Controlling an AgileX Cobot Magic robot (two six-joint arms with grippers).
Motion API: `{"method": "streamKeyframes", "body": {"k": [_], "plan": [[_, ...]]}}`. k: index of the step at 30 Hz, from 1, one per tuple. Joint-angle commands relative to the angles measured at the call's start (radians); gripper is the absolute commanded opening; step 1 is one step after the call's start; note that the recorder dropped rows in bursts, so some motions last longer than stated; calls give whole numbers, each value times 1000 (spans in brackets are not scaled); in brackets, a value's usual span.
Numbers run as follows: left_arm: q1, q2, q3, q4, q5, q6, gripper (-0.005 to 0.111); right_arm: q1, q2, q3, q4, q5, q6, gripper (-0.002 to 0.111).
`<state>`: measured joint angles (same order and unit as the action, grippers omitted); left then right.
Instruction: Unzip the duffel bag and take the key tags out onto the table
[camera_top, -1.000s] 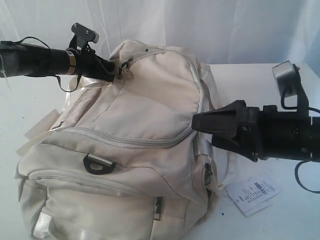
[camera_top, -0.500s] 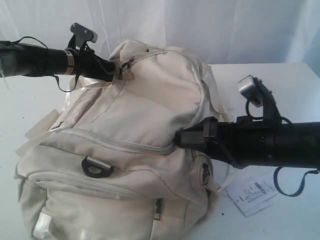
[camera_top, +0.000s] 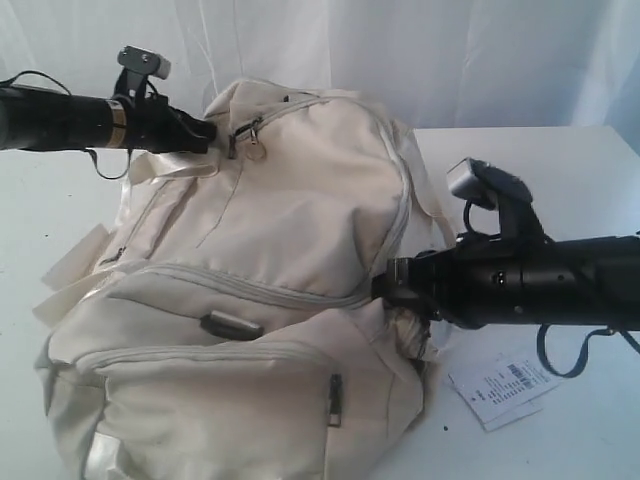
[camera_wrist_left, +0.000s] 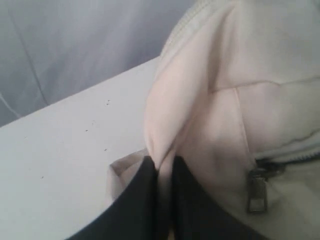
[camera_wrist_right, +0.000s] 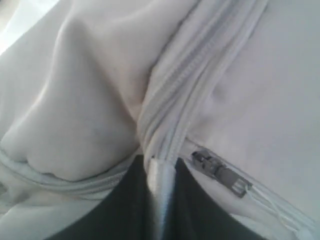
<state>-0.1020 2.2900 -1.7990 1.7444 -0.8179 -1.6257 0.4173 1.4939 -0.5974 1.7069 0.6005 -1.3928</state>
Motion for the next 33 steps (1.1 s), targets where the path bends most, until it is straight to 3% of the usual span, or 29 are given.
{"method": "streamKeyframes", "body": {"k": [1, 5, 8, 13, 19, 21, 23, 25, 26, 27, 30, 33], "plan": [[120, -56, 12, 0, -137, -69, 0, -69, -54, -63, 17, -285, -57, 0], [211, -81, 52, 0, -403, -173, 0, -126, -52, -175, 18, -405, -108, 0], [260, -127, 168, 0, -403, -395, 0, -163, 17, -315, 18, -425, -151, 0], [245, -323, 464, 0, -403, -367, 0, -179, 209, -534, 18, -465, -151, 0], [199, -588, 842, 0, -403, -301, 0, -179, 438, -764, 18, -291, -154, 0], [199, -640, 931, 0, -403, -233, 0, -179, 452, -786, 18, -259, -143, 9], [209, -673, 981, 0, -403, -185, 0, -192, 422, -790, 17, -249, -148, 36], [237, -696, 993, 0, -399, -168, 2, -224, 355, -790, 17, -258, -136, 72], [263, -707, 993, 0, -378, -168, 9, -246, 307, -790, 12, -260, -91, 84], [281, -715, 991, 0, -366, -168, 15, -261, 277, -790, -6, -245, -53, 85], [335, -738, 980, 0, -359, -164, 41, -291, 191, -786, -99, -181, 78, 81], [383, -755, 958, 0, -359, -192, 70, -299, 114, -784, -391, -84, 301, 76]]}}
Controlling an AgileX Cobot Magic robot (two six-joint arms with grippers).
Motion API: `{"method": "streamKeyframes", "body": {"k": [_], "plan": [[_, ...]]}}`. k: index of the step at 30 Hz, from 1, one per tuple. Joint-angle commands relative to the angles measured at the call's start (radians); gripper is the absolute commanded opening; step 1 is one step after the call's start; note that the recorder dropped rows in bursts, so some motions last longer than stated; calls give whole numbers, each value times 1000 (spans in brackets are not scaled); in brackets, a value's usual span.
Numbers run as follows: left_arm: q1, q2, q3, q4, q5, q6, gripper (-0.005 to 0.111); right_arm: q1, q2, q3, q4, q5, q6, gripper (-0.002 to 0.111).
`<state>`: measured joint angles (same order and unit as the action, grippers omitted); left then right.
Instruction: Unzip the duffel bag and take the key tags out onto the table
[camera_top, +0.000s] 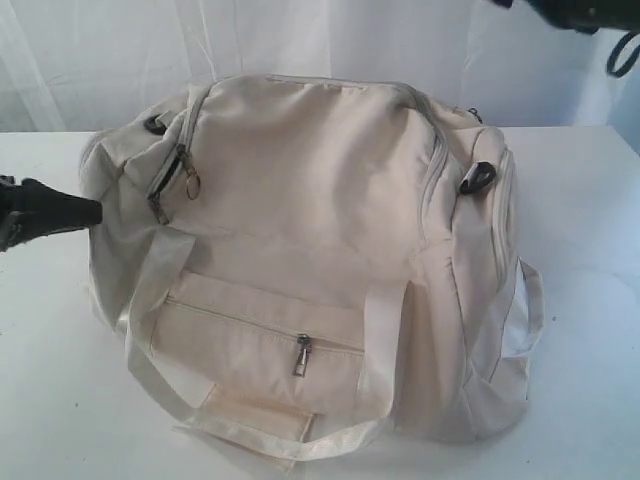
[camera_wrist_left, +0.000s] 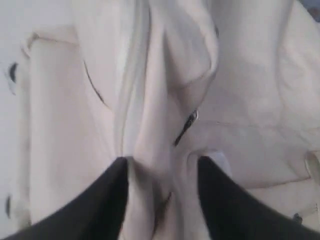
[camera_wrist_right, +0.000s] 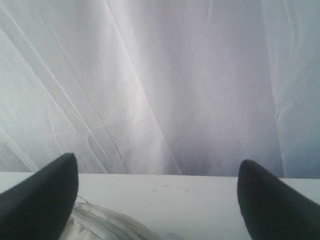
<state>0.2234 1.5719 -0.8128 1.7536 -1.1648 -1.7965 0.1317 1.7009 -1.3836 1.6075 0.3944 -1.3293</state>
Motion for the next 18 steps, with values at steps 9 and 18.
{"method": "streamKeyframes", "body": {"k": [9, 18], "plan": [[29, -46, -119, -105, 111, 48, 73, -11, -177, 62, -827, 401, 774, 74], [-92, -32, -203, -41, 328, 39, 71, 1, -174, 187, -910, 587, 787, 74]]}}
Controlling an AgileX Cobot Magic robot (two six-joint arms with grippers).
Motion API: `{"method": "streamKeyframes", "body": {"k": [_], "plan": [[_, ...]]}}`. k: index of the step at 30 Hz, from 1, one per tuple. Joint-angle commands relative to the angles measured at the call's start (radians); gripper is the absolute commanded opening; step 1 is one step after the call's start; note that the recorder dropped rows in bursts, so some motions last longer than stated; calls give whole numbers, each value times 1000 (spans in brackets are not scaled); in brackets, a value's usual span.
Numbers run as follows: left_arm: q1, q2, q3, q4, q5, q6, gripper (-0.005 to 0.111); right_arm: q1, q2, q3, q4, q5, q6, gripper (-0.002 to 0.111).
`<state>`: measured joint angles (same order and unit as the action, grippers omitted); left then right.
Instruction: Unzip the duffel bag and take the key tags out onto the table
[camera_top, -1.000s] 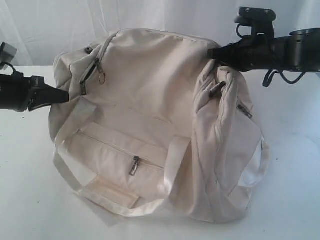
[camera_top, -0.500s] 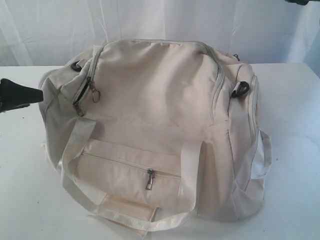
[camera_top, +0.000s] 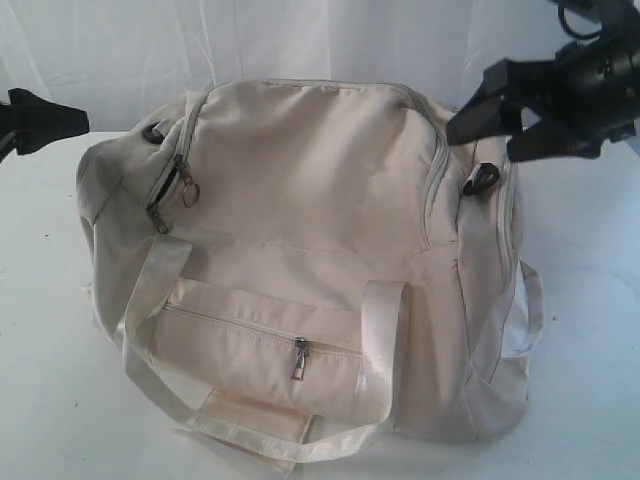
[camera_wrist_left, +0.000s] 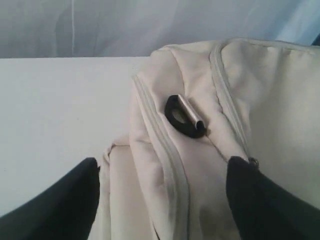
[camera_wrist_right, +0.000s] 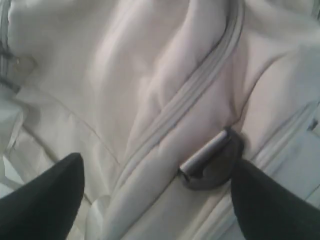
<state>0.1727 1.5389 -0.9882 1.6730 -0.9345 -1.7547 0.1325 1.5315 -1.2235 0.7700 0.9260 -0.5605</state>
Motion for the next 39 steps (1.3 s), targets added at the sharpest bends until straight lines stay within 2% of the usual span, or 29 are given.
{"method": "streamKeyframes", "body": {"k": [1, 11, 20, 23, 25, 26, 27, 28, 29, 30, 31, 33, 36, 39], "plan": [[-46, 10, -30, 39, 98, -2, 71, 0, -6, 27, -101, 64, 40, 74], [-46, 120, -32, 33, 93, 0, 70, 0, -83, 27, -195, 44, 154, 74], [-46, 161, -32, -9, 22, 27, 70, 23, -3, 68, -176, 64, 227, 74], [-46, 168, -32, -10, -4, 25, 61, 39, 22, 91, -137, 37, 225, 74], [-46, 170, -32, -10, -41, 25, 50, 51, 39, 97, -130, 15, 225, 72], [-46, 171, -32, -10, -51, 25, 44, 56, 47, 97, -132, 5, 225, 69], [-46, 171, -32, -8, -73, 25, 29, 57, 59, 97, -132, -11, 225, 60], [-46, 171, -32, -8, -77, 25, 21, 57, 63, 97, -132, -17, 225, 54], [-46, 171, -32, -4, -87, 25, 4, 57, 66, 97, -137, -27, 225, 40], [-46, 171, -32, 1, -90, 20, 0, 57, 66, 97, -145, -33, 225, 32], [-46, 171, -32, 22, -90, 1, 0, 57, 66, 97, -160, -49, 205, 16], [-46, 171, -32, 71, -92, -35, 0, 57, 66, 97, -208, -106, 168, 0], [-46, 169, -22, 71, -167, -77, 0, 55, 66, 97, -295, -243, 163, 0], [-46, 147, 6, 71, -259, -77, 0, 55, 66, 95, -303, -361, 146, 0]]}}
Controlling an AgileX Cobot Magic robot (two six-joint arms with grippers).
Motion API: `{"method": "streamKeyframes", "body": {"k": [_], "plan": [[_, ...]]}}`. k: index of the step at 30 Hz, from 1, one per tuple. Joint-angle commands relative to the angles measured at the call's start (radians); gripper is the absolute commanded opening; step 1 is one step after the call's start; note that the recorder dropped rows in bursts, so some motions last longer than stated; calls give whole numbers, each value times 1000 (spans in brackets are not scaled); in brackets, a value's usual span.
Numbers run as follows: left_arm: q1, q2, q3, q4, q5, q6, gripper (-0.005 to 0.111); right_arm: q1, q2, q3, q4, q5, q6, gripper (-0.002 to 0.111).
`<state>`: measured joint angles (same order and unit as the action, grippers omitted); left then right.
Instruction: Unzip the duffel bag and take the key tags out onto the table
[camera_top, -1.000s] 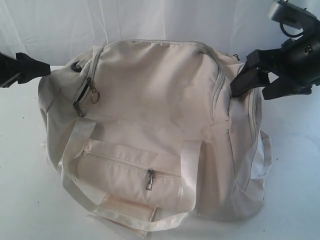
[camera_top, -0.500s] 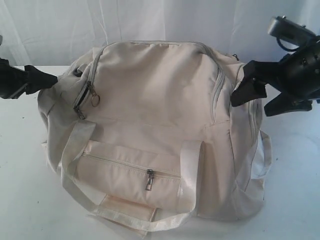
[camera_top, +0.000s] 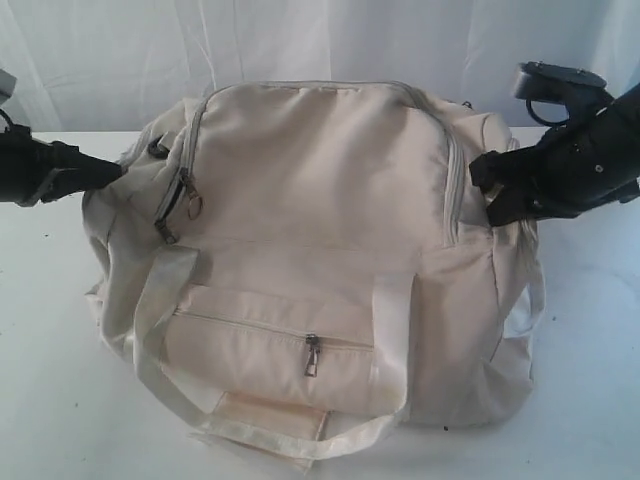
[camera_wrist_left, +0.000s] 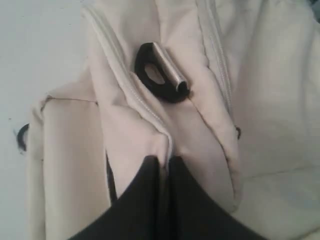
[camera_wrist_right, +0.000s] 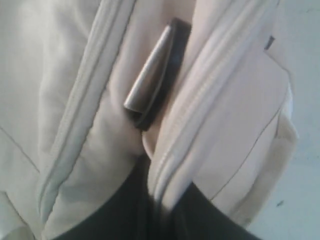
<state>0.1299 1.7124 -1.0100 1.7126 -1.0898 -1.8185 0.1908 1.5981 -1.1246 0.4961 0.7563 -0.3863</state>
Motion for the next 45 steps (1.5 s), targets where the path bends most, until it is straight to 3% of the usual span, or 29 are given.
{"method": "streamKeyframes", "body": {"k": [1, 11, 13, 18, 20, 25, 34, 39, 45], "plan": [[-3, -38, 43, 32, -128, -13, 0, -3, -1, -7, -29, -230, -29, 0], [18, -136, 167, 32, -129, 20, 0, -3, -13, -37, -29, -182, -43, 4], [34, -142, 171, 32, -111, 17, 0, -3, -36, -46, -29, -179, -43, 16], [92, -158, 171, 32, -127, -16, 0, -3, -137, -83, -42, -179, -43, 66], [113, -166, 171, 32, -131, -48, 0, -1, -175, -90, -38, -184, -43, 76], [137, -192, 181, 32, -131, -70, 0, 38, -187, -90, -13, -151, -66, 76], [137, -236, 212, 32, -131, -81, 0, 235, -123, -90, 5, -142, -276, 70], [137, -239, 212, 32, -131, -96, 0, 302, -62, -90, 5, -166, -293, 70], [137, -239, 212, 32, -131, -89, 0, 383, 45, -90, 74, -217, -450, 70]]}}
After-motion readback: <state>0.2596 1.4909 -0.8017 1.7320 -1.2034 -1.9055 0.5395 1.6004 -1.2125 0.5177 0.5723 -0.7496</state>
